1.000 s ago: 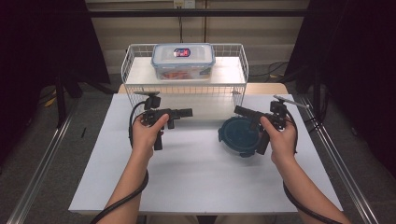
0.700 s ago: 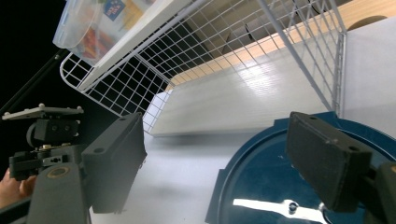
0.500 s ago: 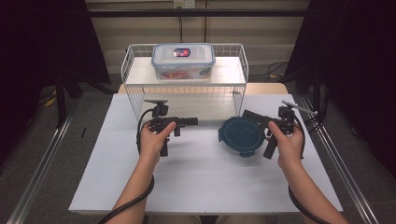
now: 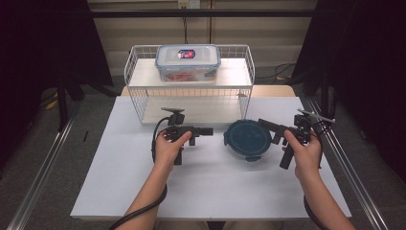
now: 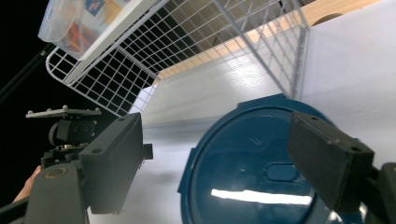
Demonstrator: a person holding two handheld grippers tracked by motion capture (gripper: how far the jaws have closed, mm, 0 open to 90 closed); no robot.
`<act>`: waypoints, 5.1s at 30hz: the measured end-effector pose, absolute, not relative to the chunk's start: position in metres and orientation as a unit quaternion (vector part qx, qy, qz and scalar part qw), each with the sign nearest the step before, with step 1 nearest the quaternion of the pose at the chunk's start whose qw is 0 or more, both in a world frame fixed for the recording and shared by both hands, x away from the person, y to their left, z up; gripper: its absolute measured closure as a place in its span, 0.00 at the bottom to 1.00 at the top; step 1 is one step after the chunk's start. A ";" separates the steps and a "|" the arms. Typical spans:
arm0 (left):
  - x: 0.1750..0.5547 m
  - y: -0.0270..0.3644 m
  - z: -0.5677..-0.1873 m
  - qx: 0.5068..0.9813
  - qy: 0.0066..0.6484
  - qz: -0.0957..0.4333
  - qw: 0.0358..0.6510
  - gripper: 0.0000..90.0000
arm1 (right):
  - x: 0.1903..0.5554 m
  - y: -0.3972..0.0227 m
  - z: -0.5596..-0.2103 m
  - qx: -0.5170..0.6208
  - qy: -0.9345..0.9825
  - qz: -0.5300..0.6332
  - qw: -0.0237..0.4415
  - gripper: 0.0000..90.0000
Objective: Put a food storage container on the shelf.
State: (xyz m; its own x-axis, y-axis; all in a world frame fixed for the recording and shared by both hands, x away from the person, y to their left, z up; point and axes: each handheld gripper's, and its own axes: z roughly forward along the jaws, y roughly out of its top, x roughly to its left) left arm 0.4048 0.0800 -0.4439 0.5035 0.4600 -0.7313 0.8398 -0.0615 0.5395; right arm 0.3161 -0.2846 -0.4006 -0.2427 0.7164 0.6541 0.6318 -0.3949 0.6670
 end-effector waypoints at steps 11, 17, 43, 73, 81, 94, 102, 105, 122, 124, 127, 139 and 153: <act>0.407 0.062 -0.447 0.716 0.451 -0.201 0.494 0.09 | 0.305 -0.304 -0.413 0.632 0.527 0.567 0.029 0.21; 0.405 0.050 -0.445 0.719 0.438 -0.209 0.497 0.09 | 0.303 -0.308 -0.417 0.640 0.526 0.559 0.034 0.21; 0.409 0.022 -0.468 0.727 0.444 -0.233 0.470 0.13 | 0.307 -0.318 -0.442 0.666 0.520 0.534 0.028 0.23; 0.407 0.009 -0.476 0.715 0.460 -0.217 0.480 0.30 | 0.323 -0.307 -0.464 0.688 0.526 0.500 0.004 0.38; 0.406 0.002 -0.478 0.713 0.459 -0.226 0.480 0.33 | 0.324 -0.308 -0.469 0.693 0.519 0.501 -0.004 0.39; 0.405 0.002 -0.479 0.704 0.454 -0.224 0.498 0.40 | 0.323 -0.310 -0.471 0.697 0.501 0.512 -0.018 0.44; 0.405 0.002 -0.479 0.700 0.460 -0.231 0.495 0.41 | 0.323 -0.311 -0.473 0.700 0.490 0.519 -0.027 0.47; 0.405 0.003 -0.479 0.698 0.462 -0.232 0.496 0.41 | 0.323 -0.313 -0.474 0.703 0.485 0.520 -0.031 0.47; 0.400 0.007 -0.479 0.682 0.492 -0.246 0.483 0.45 | 0.321 -0.311 -0.475 0.705 0.469 0.531 -0.046 0.49; 0.401 0.008 -0.479 0.677 0.491 -0.255 0.486 0.45 | 0.322 -0.311 -0.475 0.702 0.469 0.534 -0.047 0.49; 0.401 0.010 -0.480 0.667 0.500 -0.261 0.487 0.47 | 0.322 -0.310 -0.473 0.704 0.470 0.530 -0.047 0.50; 0.397 0.013 -0.479 0.667 0.503 -0.272 0.478 0.49 | 0.318 -0.310 -0.471 0.704 0.460 0.538 -0.059 0.52; 0.393 0.022 -0.480 0.650 0.504 -0.304 0.481 0.55 | 0.312 -0.310 -0.471 0.706 0.453 0.539 -0.071 0.54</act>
State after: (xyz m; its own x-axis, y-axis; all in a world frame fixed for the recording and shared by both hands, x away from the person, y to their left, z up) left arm 0.3927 0.0218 -0.4803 0.3084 0.3625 -0.8795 0.9471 -0.0302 0.3196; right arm 0.3122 -0.3100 -0.4709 0.0081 0.5632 0.8263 0.7172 -0.5791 0.3877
